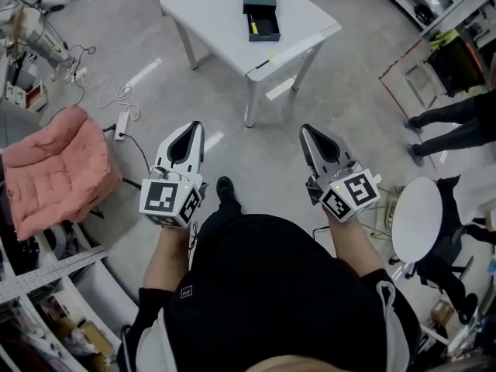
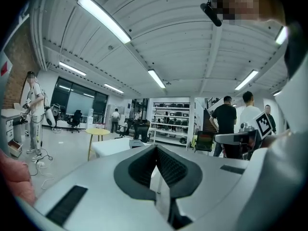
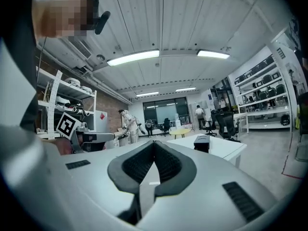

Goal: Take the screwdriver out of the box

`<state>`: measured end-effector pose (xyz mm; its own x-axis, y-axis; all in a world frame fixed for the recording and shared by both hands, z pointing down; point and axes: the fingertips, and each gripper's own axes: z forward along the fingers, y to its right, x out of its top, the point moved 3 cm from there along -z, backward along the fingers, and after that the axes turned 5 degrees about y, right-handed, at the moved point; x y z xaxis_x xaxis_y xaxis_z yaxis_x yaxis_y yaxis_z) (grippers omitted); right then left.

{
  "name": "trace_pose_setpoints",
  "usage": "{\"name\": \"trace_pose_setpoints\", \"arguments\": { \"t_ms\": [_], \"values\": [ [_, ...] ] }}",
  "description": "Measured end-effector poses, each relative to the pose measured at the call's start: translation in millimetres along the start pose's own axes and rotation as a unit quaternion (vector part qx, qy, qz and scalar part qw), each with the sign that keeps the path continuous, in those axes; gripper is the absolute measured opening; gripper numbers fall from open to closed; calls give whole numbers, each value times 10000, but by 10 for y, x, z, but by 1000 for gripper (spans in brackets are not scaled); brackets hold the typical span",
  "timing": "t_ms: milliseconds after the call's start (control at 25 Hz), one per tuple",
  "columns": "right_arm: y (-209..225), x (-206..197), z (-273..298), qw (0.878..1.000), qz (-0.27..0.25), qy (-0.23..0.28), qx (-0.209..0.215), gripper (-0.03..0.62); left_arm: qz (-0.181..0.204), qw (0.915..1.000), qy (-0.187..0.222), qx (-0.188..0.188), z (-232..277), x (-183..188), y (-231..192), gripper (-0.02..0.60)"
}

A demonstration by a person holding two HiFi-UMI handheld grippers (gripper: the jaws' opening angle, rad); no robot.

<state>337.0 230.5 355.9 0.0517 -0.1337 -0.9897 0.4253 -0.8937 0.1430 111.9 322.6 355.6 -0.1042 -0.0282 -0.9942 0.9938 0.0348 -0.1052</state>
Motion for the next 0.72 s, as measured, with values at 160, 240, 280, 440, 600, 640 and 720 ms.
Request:
{"name": "trace_pose_setpoints", "arguments": {
  "t_ms": [160, 240, 280, 440, 600, 640, 720],
  "values": [
    [37, 94, 587, 10000, -59, -32, -6, 28, -30, 9999, 107, -30, 319, 117, -530, 8],
    [37, 129, 876, 10000, -75, -45, -5, 28, -68, 9999, 142, -54, 445, 154, -775, 8],
    [33, 141, 1017, 10000, -78, -50, 0, 28, -77, 9998, 154, -66, 497, 167, -892, 8],
    [-21, 173, 1501, 9999, -117, -69, 38, 28, -116, 9998, 166, -74, 642, 205, -1330, 8],
    [-40, 206, 1798, 9997, -208, -80, -19, 28, -143, 9997, 130, -122, 769, 219, -1626, 8],
    [-26, 197, 1851, 9998, -195, -98, -41, 28, -154, 9997, 116, -142, 809, 217, -1670, 8],
    [20, 164, 1931, 9997, -147, -162, -95, 28, -170, 9996, 89, -192, 892, 209, -1721, 8]
  ]
}}
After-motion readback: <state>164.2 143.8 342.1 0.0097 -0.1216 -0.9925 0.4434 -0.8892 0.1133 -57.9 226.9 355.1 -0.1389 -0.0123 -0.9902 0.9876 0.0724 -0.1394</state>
